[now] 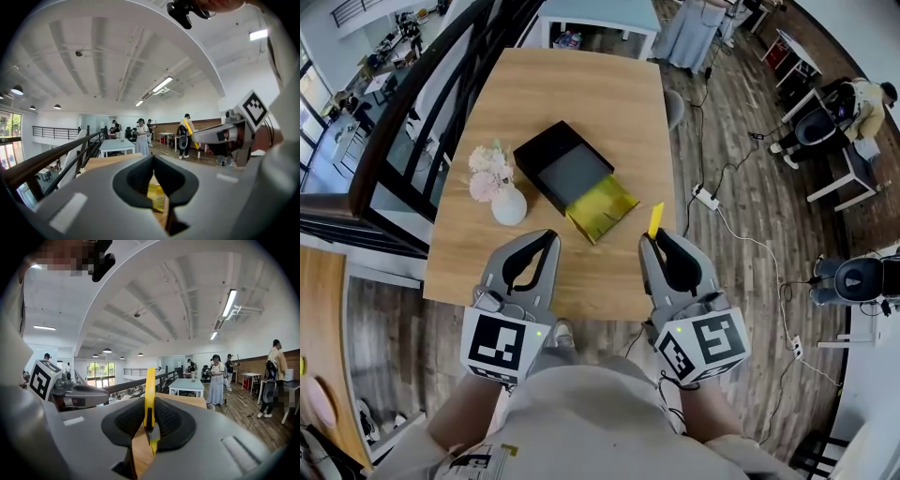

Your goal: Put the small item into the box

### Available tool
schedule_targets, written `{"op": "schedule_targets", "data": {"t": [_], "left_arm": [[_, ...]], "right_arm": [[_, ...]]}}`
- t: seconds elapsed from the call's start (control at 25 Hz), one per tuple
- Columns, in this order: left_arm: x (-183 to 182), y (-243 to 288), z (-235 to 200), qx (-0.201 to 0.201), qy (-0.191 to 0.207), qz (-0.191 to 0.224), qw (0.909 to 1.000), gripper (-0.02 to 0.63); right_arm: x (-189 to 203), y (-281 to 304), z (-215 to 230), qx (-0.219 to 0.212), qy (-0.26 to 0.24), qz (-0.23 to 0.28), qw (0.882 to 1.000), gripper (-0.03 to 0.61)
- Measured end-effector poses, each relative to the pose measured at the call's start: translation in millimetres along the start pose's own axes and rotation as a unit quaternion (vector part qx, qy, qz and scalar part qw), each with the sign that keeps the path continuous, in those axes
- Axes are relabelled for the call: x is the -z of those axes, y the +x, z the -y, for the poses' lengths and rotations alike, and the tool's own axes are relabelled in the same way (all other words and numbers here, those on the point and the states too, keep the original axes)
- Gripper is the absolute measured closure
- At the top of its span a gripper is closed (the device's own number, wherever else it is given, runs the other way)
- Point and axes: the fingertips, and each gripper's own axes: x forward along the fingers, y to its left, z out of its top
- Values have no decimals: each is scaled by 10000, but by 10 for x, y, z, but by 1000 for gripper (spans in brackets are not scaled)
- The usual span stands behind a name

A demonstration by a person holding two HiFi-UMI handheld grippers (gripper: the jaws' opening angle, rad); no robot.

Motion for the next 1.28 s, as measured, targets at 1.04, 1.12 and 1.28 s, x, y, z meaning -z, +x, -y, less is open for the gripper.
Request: {"op": "schedule_targets", "data": {"t": [1.04,1.12,1.28], "left_arm": [[-160,225,25,-393,2,91,9992,611],[-154,245,39,-414,-24,79,9991,611],[-115,293,25,-455,-97,38,9989,612]], "right_arm": [[-44,78,265,-465,33,-67,9989,514],[-14,91,290,-507,71,-73,9987,514],[64,135,354,-533,100,-128,9984,514]]}}
